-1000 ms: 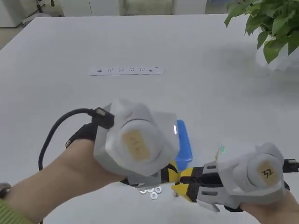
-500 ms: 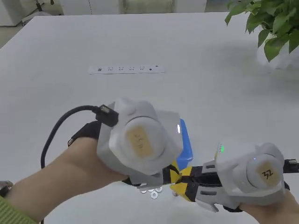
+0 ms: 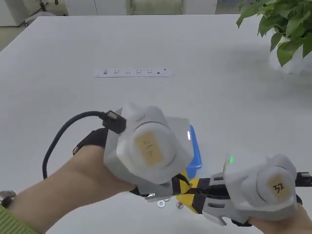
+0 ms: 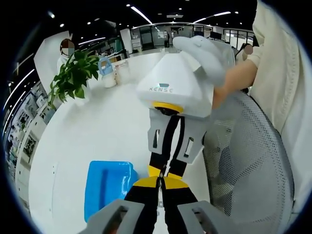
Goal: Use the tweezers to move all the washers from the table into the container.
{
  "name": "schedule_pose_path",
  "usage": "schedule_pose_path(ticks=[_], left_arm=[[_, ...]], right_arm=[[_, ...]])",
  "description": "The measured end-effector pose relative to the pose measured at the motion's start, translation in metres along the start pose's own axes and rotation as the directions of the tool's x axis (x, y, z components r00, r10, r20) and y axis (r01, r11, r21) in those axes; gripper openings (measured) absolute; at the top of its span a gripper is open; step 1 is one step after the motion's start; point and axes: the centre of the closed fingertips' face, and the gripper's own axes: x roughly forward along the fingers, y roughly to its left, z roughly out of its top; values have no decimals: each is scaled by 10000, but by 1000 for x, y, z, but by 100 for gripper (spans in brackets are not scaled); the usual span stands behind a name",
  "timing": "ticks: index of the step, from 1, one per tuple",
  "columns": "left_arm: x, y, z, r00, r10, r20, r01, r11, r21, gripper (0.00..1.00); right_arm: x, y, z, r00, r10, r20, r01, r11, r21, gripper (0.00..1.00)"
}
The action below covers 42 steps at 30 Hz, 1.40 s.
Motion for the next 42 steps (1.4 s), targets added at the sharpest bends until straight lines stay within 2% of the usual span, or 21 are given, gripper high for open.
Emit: schedule_pose_path(ticks=[8, 21, 25, 33, 42], left_arm=[[-5, -2, -4, 10000, 34, 16, -34, 10000, -81, 0], [-9, 0, -9, 10000, 13, -73, -14, 9999, -138, 0], [-15, 2, -13, 9999, 85, -78, -87, 9997, -235, 0], [-21, -1, -26, 9995, 9, -320, -22, 9992, -410, 0], [-15, -2, -23, 9990, -90, -434, 79, 9997, -244, 0]], right_arm=[[-1, 0, 1, 9997, -235, -67, 234, 9996, -174, 2], [0, 2, 2, 9998, -212, -25, 211, 9996, -198, 4], [1, 2, 6, 9997, -232, 103, 235, 9994, -252, 4], [9, 11, 9, 9999, -38, 150, 46, 9984, -566, 4], [10, 8, 5, 9997, -9, 240, 19, 9991, -416, 4]])
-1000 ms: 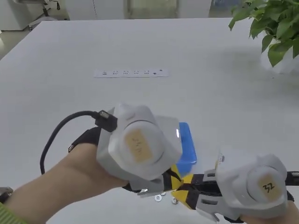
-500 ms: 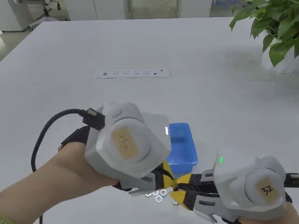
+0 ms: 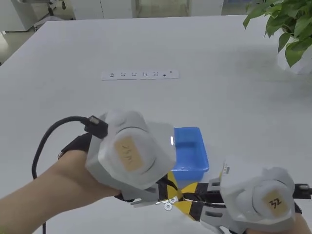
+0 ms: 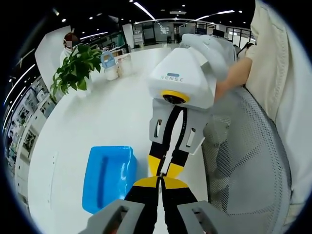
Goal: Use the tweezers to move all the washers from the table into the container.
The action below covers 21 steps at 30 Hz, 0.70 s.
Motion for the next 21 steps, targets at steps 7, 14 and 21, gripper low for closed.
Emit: schedule_pose_path(ticks=[7, 14, 21], left_arm=[[1, -2, 1, 9999, -38, -145, 41, 9997, 234, 0], [1, -3, 4, 9995, -105, -281, 117, 9990, 426, 0], [3, -8, 4, 9977, -262, -627, 312, 9964, 792, 0]], right_arm=[[-3, 2, 0, 9998, 20, 185, -22, 9999, 135, 4], [-6, 3, -1, 9993, -117, 349, 108, 9996, 253, 4], [-6, 6, -4, 9998, -61, 190, 56, 9997, 229, 5]])
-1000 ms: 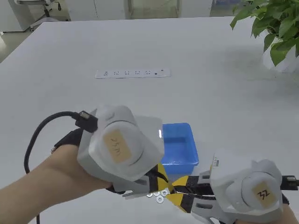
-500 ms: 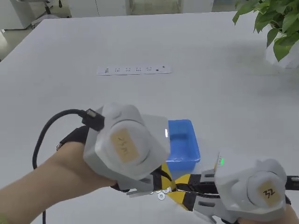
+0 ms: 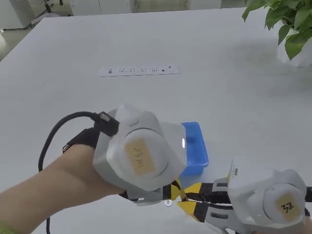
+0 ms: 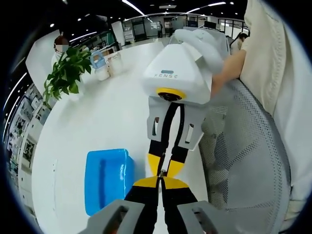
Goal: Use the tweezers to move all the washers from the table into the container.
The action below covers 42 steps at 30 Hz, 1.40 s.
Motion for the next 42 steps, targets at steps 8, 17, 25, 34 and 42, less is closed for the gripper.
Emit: schedule_pose_path(ticks=[8, 17, 25, 34, 42], left_arm=[[2, -4, 3, 9998, -166, -64, 167, 9997, 167, 0], [5, -5, 8, 9997, -264, -2, 264, 9992, 289, 0], [1, -1, 24, 9877, 249, 1544, -78, 9939, -1101, 0], [-27, 16, -10, 9445, 2229, 2412, -1189, 9167, -3814, 12], [-54, 18, -35, 8576, 4018, 3210, -1133, 7565, -6441, 32]], right_arm=[[-2, 3, -1, 10000, -24, 9, 23, 9999, 122, 7], [-2, 1, -4, 10000, -45, 2, 45, 9973, 727, 4], [-5, -2, -5, 9998, -189, -105, 194, 9980, 595, 2], [-11, -9, -7, 9993, -257, 254, 201, 9797, 1997, 2], [-20, -21, -8, 9977, -413, 542, 236, 9557, 2934, 2]])
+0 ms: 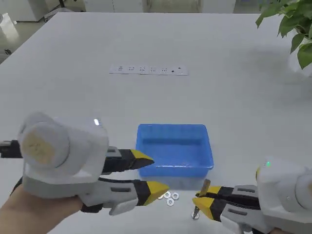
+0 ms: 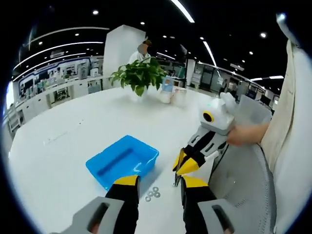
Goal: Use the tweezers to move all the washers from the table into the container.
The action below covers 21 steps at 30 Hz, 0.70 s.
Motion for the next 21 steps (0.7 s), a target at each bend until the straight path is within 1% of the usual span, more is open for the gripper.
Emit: schedule_pose_path(ticks=[1, 3, 5, 6, 8, 10, 12, 14, 16, 18, 20, 21], left_arm=[[-4, 2, -2, 9998, 157, 116, -155, 9996, -232, 33], [-10, 7, -5, 9983, 476, 336, -459, 9977, -498, 34], [-17, 9, -7, 9958, 742, 537, -702, 9948, -735, 36], [-20, 10, -6, 9923, 955, 783, -878, 9914, -971, 37], [-24, 10, -5, 9877, 1058, 1150, -892, 9859, -1414, 38], [-29, 9, -4, 9824, 1017, 1570, -718, 9800, -1858, 40], [-31, 10, -6, 9825, 1013, 1563, -717, 9802, -1845, 42], [-33, 10, -6, 9806, 1144, 1592, -865, 9813, -1722, 45], [-35, 11, -5, 9794, 1220, 1610, -965, 9827, -1578, 49], [-37, 13, -4, 9760, 1387, 1681, -1162, 9837, -1370, 53], [-38, 15, -1, 9701, 1577, 1843, -1360, 9828, -1250, 56], [-40, 18, 1, 9641, 1765, 1983, -1536, 9802, -1253, 59]], right_arm=[[-2, -2, 4, 9998, 5, 185, -9, 9998, 193, 2], [-6, -4, 11, 9992, 1, 412, -15, 9994, 334, 2], [-10, -8, 21, 9970, -57, 768, 21, 9989, 467, 2], [-12, -9, 29, 9951, -85, 988, 41, 9990, 450, 2], [-15, -12, 38, 9924, -90, 1230, 35, 9990, 454, 2], [-17, -15, 49, 9890, -140, 1470, 79, 9991, 420, 2], [-18, -17, 59, 9869, -129, 1606, 70, 9993, 373, 2], [-18, -19, 67, 9848, -154, 1730, 99, 9994, 324, 2], [-17, -21, 75, 9819, -247, 1876, 231, 9997, 104, 2], [-14, -25, 81, 9807, -356, 1923, 357, 9994, 32, 2], [-12, -28, 85, 9798, -462, 1944, 475, 9989, -20, 2], [-10, -31, 87, 9791, -551, 1960, 566, 9984, -25, 2]])
